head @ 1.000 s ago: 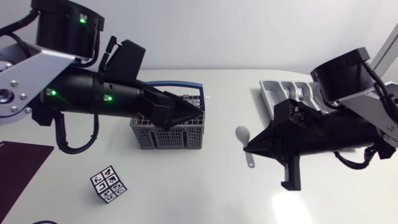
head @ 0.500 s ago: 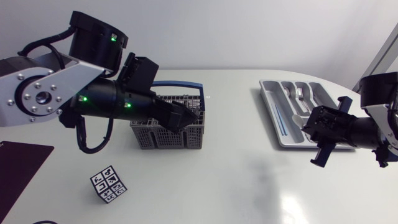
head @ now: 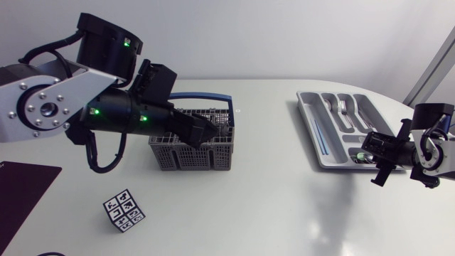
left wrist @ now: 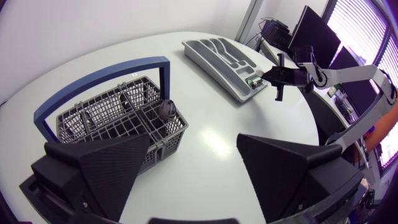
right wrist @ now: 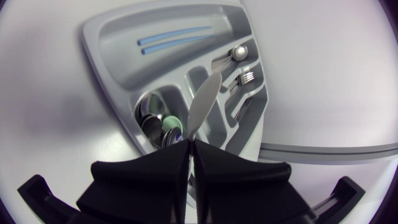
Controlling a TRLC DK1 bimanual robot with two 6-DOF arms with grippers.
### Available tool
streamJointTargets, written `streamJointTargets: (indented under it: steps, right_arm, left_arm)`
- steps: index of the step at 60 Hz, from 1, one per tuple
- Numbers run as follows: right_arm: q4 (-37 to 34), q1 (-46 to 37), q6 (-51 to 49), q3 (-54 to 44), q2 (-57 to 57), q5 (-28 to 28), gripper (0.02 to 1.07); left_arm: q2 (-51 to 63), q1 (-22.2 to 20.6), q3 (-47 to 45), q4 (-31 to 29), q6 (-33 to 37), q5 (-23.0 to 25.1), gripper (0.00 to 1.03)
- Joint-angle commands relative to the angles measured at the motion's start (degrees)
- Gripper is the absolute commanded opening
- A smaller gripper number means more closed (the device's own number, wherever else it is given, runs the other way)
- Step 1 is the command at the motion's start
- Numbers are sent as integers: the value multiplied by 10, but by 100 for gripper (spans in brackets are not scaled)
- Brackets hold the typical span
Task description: Transfer all utensils from the basket to the drawer tray.
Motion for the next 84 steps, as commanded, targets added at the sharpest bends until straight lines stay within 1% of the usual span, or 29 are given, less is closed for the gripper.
streamJointTargets:
  steps: [1,17,18,20,25,27,29,34,38,39,41,43,49,53,55,56,59,63,68,71,74,78,84]
  right_arm:
    - [34,-17,-37,-5,38,14,7]
    - [116,-34,-87,-14,99,40,9]
    - [120,-35,-90,-15,102,40,11]
    - [121,-35,-94,-17,104,42,21]
    - [139,-33,-106,-29,106,47,53]
    - [146,-32,-107,-33,103,50,60]
    - [152,-31,-107,-37,98,51,65]
    - [152,-29,-106,-41,76,53,71]
    - [147,-29,-102,-43,51,57,85]
    - [144,-27,-98,-44,40,57,87]
    - [138,-21,-88,-46,24,58,88]
    - [119,-14,-73,-46,3,58,88]
    - [26,19,-9,-28,-63,58,88]
    - [-58,53,52,-4,-101,58,88]
    - [-118,75,93,18,-117,57,87]
    - [-133,82,106,24,-120,57,87]
    - [-214,122,176,55,-128,55,87]
    - [-291,175,252,86,-128,44,87]
    - [-354,233,339,122,-120,22,87]
    - [-380,264,380,143,-112,9,87]
    - [-396,291,420,163,-103,-1,87]
    - [-420,323,464,191,-86,-30,87]
    - [-438,367,533,232,-52,-65,87]
  left_arm:
    - [8,2,-9,-5,10,-5,98]
    - [6,-5,-14,-7,9,-11,98]
    - [6,-6,-15,-8,10,-12,98]
    - [5,-7,-15,-9,9,-12,98]
    - [3,-9,-17,-9,9,-12,98]
    - [1,-9,-18,-11,10,-12,98]
    - [-1,-9,-19,-13,10,-12,98]
    - [-5,-7,-21,-17,11,-12,98]
    - [-9,-5,-23,-18,14,-13,98]
    - [-11,-4,-24,-19,15,-12,98]
    - [-12,-2,-26,-20,16,-13,98]
    - [-15,-1,-29,-21,19,-12,98]
    - [-19,3,-39,-21,25,-12,98]
    - [-23,8,-47,-21,30,-12,98]
    - [-25,9,-51,-21,32,-12,98]
    - [-26,11,-52,-21,34,-12,98]
    - [-28,15,-57,-20,38,-12,98]
    - [-32,18,-61,-20,42,-12,98]
    - [-34,20,-70,-19,51,-12,98]
    - [-35,22,-75,-18,54,-12,98]
    - [-38,25,-79,-17,58,-12,98]
    - [-39,31,-85,-13,58,-12,98]
    - [-39,35,-94,-8,67,-12,98]
